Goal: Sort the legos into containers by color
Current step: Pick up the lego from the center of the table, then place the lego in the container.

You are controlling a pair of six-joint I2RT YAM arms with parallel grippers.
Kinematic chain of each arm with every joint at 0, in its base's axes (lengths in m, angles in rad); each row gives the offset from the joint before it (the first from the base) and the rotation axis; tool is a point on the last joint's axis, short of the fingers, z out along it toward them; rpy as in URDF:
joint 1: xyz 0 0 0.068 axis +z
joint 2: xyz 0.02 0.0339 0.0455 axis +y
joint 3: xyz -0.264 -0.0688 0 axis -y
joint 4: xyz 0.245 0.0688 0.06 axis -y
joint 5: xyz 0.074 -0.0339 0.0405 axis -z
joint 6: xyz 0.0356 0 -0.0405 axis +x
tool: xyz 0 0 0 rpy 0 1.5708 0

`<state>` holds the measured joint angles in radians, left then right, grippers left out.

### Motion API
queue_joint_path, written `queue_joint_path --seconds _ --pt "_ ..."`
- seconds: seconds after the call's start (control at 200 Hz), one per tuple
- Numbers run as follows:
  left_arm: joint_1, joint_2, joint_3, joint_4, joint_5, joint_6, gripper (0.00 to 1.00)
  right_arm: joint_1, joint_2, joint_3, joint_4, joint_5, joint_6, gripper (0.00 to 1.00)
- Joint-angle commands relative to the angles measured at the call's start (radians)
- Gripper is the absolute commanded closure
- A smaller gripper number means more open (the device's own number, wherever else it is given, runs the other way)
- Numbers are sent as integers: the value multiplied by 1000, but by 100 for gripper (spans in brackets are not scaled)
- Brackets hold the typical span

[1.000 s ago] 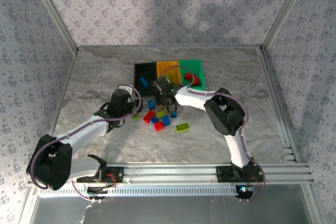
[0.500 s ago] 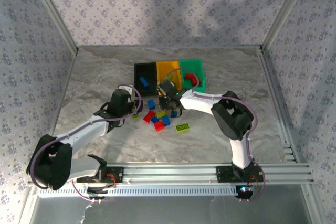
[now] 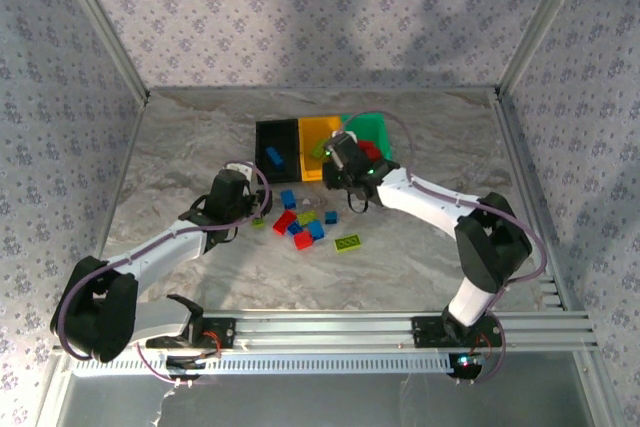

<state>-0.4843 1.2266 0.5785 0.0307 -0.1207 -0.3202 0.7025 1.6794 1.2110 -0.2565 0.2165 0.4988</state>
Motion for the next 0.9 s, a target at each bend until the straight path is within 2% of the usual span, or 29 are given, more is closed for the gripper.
queue_joint_path --seconds 0.0,0.295,0.535,0.725,0.895 --pt "6 -3 3 21 7 -8 35 -67 -27 -10 41 -39 -32 100" --pt "6 -7 2 18 1 -6 35 -232 1 -38 81 -137 7 100" --pt "6 -5 3 20 6 -7 35 -288 96 26 90 -207 4 100" --pt "6 -1 6 15 9 -5 35 -290 180 120 50 -219 -14 69" --pt "6 -1 7 11 0 -2 35 -288 188 141 34 -219 -19 59"
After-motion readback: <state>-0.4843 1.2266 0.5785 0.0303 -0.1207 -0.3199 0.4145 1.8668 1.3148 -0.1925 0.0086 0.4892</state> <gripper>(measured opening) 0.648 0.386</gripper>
